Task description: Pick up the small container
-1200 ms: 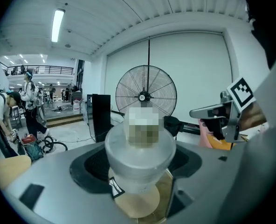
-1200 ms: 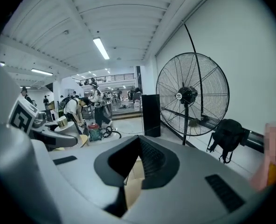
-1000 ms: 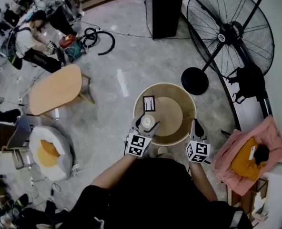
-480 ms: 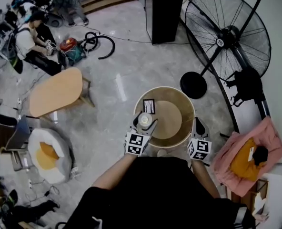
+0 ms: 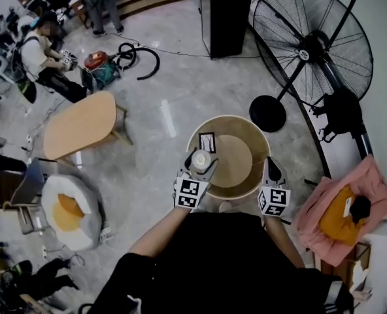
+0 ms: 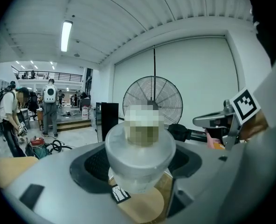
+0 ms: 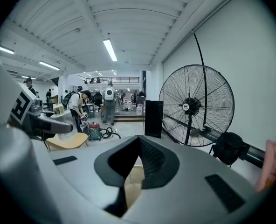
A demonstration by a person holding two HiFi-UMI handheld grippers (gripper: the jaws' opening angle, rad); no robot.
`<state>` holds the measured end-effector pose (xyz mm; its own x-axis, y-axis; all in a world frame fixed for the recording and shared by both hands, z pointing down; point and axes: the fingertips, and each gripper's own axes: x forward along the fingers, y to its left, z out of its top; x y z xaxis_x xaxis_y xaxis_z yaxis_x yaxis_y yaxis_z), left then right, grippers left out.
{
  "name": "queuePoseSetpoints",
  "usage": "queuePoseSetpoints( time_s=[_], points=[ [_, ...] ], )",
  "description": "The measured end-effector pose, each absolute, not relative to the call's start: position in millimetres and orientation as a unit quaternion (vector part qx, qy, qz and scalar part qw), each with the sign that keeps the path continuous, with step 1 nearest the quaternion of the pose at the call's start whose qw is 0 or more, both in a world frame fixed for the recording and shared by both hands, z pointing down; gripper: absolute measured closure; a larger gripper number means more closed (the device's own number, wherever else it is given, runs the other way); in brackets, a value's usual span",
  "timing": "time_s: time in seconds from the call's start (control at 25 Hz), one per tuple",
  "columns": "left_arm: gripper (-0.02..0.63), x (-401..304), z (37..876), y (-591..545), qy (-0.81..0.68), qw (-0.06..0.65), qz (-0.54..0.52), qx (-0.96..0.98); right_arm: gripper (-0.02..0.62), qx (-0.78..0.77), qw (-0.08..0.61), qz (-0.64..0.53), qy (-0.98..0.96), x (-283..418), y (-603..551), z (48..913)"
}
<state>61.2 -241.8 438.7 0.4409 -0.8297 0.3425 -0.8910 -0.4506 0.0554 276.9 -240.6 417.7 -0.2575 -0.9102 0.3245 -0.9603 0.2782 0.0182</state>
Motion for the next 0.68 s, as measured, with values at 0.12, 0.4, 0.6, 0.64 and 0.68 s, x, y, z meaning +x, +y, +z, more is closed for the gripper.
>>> queuePoseSetpoints(
  time_s=[0.12, 0.4, 0.6, 0.64, 0.68],
  points=[
    [0.261, 63.7, 440.1, -240.6, -0.511, 0.119, 0.133, 0.841, 0.574, 0.594, 0.137, 0.093, -0.787, 279.8, -238.5, 418.0],
    [0.261, 46.0, 443.8, -211.8, -0.515, 0.120, 0.131, 0.838, 0.575, 0.596, 0.138, 0.092, -0.786, 262.7, -205.9, 417.7],
    [0.261, 54.1, 447.4, -214.2, -0.516, 0.124, 0.131, 0.837, 0.575, 0.594, 0.136, 0.094, -0.787, 270.0, -207.8, 420.5],
    [0.261, 57.3, 448.3, -216.3, -0.517, 0.124, 0.132, 0.837, 0.575, 0.594, 0.136, 0.094, -0.788, 272.9, -210.2, 420.8],
    [0.261, 60.5, 449.1, -218.4, -0.517, 0.124, 0.132, 0.837, 0.574, 0.593, 0.135, 0.094, -0.788, 275.8, -212.6, 421.1]
  ],
)
